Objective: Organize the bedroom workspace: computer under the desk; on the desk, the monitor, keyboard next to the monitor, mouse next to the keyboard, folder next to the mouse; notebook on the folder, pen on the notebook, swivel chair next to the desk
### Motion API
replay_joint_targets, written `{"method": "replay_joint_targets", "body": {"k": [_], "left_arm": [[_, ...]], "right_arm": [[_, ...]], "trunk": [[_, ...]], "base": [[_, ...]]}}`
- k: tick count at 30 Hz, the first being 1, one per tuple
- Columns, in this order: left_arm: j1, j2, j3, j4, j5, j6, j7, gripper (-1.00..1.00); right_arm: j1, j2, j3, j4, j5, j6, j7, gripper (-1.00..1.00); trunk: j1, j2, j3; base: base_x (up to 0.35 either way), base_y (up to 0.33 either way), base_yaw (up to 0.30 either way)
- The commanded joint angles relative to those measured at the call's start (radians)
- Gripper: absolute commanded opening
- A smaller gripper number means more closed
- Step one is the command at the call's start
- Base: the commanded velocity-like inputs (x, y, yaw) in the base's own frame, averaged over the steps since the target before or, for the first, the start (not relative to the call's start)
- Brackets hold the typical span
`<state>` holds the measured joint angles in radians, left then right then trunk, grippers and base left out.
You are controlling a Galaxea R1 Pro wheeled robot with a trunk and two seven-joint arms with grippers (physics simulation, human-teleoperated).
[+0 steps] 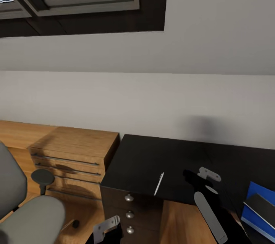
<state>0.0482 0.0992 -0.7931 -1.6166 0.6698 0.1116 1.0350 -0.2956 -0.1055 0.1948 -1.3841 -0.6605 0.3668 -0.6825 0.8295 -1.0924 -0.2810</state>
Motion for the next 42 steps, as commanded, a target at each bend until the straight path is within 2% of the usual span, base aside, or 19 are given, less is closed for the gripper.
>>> {"method": "replay_joint_targets", "body": {"k": [1,15,42], "left_arm": [[-0.001,0.0,-0.001,-0.002,0.0,0.01,0.005,1.0],[-0.001,-0.001,0.001,-0.002,0.001,0.011,0.006,1.0],[-0.001,-0.003,-0.006,-0.002,-0.004,0.008,0.007,1.0]], "right_arm": [[-0.001,-0.001,0.002,-0.002,-0.005,0.003,-0.008,1.0],[-0.001,0.0,0.003,-0.001,-0.005,0.003,-0.008,1.0],[-0.007,0.001,0.005,0.099,-0.004,0.002,-0.003,1.0]], "trunk": [[-0.004,0.006,0.001],[-0.057,0.104,0.028],[-0.057,0.104,-0.006]], "base": [[0.0,0.0,0.198],[0.0,0.0,0.193],[0.0,0.0,0.175]]}}
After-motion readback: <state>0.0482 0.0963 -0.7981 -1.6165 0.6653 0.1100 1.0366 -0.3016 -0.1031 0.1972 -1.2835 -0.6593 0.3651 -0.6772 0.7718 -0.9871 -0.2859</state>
